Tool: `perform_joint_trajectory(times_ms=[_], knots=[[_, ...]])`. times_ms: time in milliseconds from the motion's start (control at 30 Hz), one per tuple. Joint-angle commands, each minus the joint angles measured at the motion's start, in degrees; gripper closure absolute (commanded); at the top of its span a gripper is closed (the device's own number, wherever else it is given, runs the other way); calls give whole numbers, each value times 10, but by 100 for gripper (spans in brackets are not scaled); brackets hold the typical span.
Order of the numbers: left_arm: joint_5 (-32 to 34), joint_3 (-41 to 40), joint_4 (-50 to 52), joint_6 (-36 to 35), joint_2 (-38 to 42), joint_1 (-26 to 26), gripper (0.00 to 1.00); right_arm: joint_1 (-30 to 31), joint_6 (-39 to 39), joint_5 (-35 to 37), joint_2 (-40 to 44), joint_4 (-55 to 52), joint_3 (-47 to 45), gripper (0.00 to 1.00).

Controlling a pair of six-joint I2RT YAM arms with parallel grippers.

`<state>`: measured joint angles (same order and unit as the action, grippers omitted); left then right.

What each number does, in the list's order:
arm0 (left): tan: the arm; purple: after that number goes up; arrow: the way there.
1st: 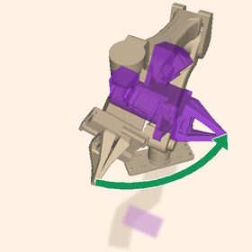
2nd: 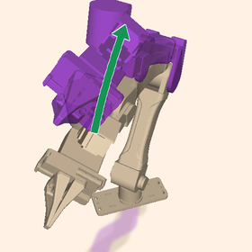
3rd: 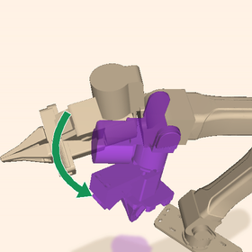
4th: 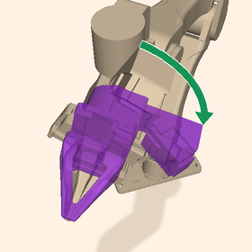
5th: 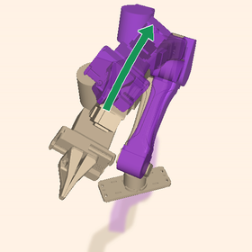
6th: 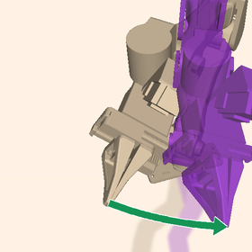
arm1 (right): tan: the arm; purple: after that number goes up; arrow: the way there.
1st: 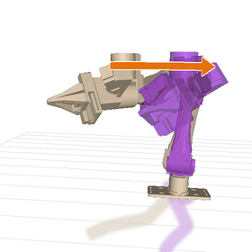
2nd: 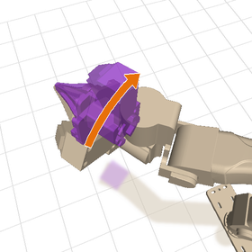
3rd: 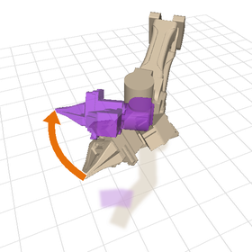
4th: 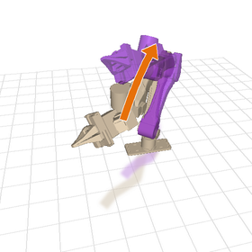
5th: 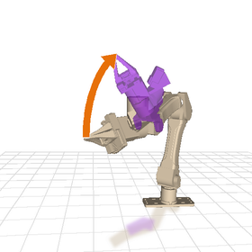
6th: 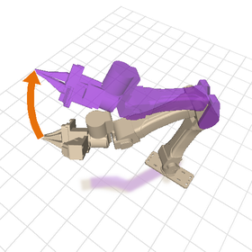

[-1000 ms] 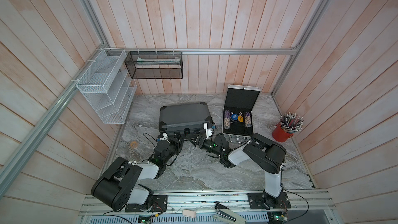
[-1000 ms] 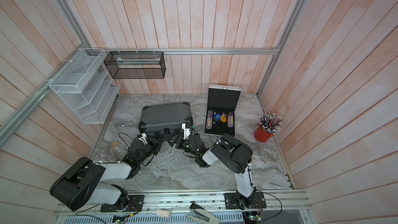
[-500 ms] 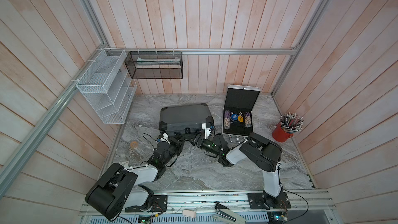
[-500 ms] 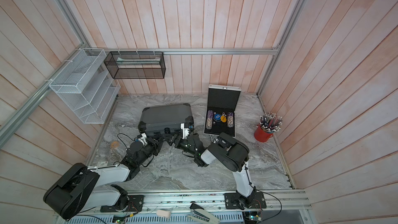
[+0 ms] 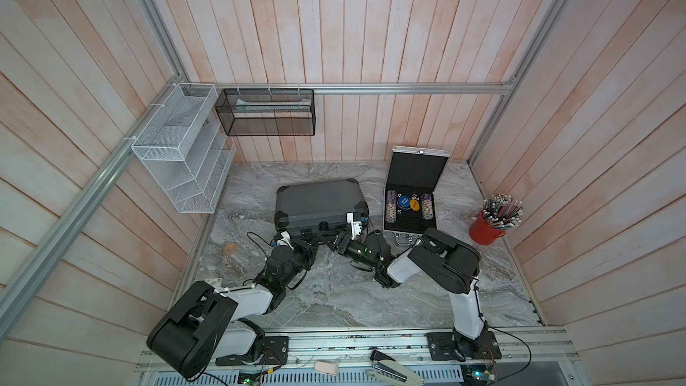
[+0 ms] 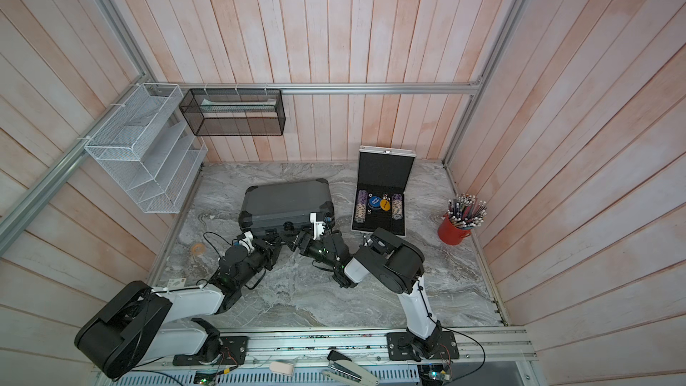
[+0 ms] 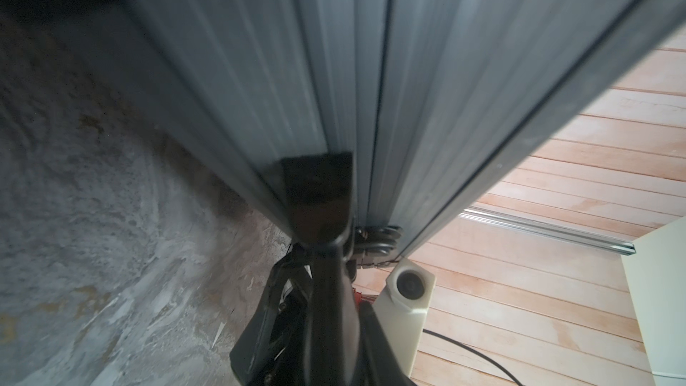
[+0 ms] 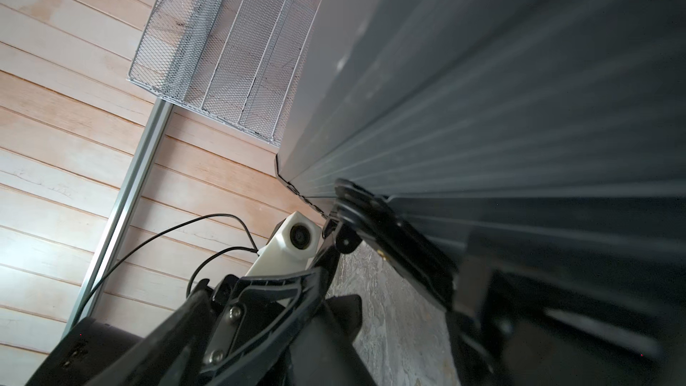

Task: Open the poker set cases
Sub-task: Open the fastener on the poker set case.

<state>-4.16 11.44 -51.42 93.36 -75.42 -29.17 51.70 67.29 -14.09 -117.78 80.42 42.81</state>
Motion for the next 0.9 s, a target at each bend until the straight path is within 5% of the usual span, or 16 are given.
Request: perform_joint_trajectory(times_ms=[0, 867], knots=[[-38, 14, -114, -64, 17, -19, 95, 1, 7, -6, -10, 22, 11, 2], [-27, -11, -174, -40, -34, -29, 95, 1, 17, -18, 5, 65, -4, 6]])
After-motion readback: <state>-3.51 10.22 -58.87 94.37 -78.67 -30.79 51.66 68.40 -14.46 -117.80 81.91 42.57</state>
